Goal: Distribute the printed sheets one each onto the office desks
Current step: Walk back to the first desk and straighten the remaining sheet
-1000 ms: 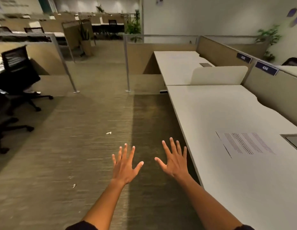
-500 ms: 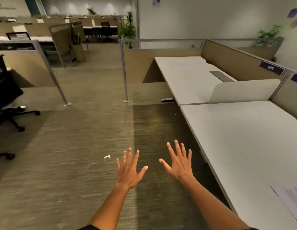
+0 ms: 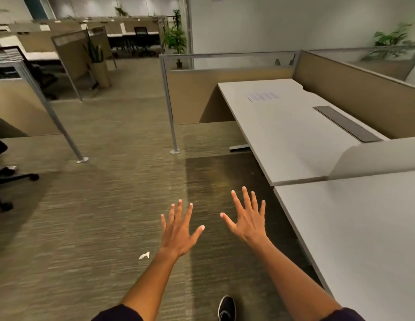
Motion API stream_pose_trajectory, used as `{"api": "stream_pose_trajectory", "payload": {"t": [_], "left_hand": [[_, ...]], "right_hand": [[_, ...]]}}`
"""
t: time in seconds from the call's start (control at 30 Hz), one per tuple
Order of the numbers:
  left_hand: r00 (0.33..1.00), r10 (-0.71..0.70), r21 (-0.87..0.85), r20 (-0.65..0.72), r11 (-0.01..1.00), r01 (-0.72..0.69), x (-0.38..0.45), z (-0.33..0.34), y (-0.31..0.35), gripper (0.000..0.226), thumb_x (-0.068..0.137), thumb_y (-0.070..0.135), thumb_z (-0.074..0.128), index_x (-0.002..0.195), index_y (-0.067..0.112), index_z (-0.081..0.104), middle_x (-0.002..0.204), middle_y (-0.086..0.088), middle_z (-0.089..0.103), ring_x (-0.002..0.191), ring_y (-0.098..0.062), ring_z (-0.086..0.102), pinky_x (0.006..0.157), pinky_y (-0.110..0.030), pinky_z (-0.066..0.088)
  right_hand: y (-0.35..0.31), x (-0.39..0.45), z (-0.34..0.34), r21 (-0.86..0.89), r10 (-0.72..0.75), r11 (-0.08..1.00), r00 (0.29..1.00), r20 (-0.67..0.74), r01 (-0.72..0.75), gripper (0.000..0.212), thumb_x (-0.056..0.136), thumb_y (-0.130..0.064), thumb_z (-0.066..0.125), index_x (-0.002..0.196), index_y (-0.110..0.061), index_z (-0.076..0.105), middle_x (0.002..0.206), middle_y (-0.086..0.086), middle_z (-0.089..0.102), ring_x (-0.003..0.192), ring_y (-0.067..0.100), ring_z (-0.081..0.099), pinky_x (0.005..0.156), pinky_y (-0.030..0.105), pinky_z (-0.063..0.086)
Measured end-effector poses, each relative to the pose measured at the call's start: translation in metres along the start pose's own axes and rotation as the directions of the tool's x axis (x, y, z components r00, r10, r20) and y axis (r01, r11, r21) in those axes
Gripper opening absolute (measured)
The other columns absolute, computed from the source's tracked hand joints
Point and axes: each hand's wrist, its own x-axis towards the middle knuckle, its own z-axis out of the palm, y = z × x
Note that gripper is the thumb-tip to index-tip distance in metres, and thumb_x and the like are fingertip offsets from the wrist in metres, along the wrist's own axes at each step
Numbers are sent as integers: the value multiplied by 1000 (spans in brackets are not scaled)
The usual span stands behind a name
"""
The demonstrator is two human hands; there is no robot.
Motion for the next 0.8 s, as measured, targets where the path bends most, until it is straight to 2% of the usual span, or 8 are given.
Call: {"api": "stream_pose_trajectory", "payload": {"t": [0.2, 0.4, 0.63, 0.8], "left_hand": [[999, -38, -18, -10, 999, 38, 153, -12, 5, 86, 83, 78, 27, 153, 36, 2, 164, -3, -10, 152, -28, -8, 120, -59, 0], [999, -49, -54, 19, 997, 50, 273, -7, 9, 86, 82, 79, 25, 153, 37, 1, 164, -3, -12, 152, -28, -10, 120, -59, -2], [999, 18, -71, 37, 997, -15, 432, 0, 3, 84, 85, 74, 33, 154, 34, 6, 165, -5, -7, 152, -30, -5, 119, -60, 2], [994, 86, -66, 69, 995, -81, 562, -6, -5, 84, 86, 75, 29, 153, 36, 0, 164, -4, -11, 152, -28, -9, 121, -59, 2]], "right_hand": [[17, 157, -2, -14, -32, 999, 999, 11, 32, 86, 78, -87, 7, 151, -43, -6, 163, 1, -14, 150, 29, -12, 117, 60, -5], [31, 275, 2, -9, -33, 999, 999, 8, 33, 86, 77, -88, 8, 150, -45, -7, 162, -1, -16, 149, 28, -14, 116, 58, -8], [53, 410, 18, -60, 48, 997, 999, 6, -48, 87, 75, -87, 4, 150, -44, -8, 162, 1, -16, 150, 29, -11, 115, 57, -10], [58, 523, 21, -58, 138, 988, 990, -30, -140, 87, 76, -88, 6, 150, -45, -8, 162, -1, -17, 149, 27, -17, 117, 59, -12]]}}
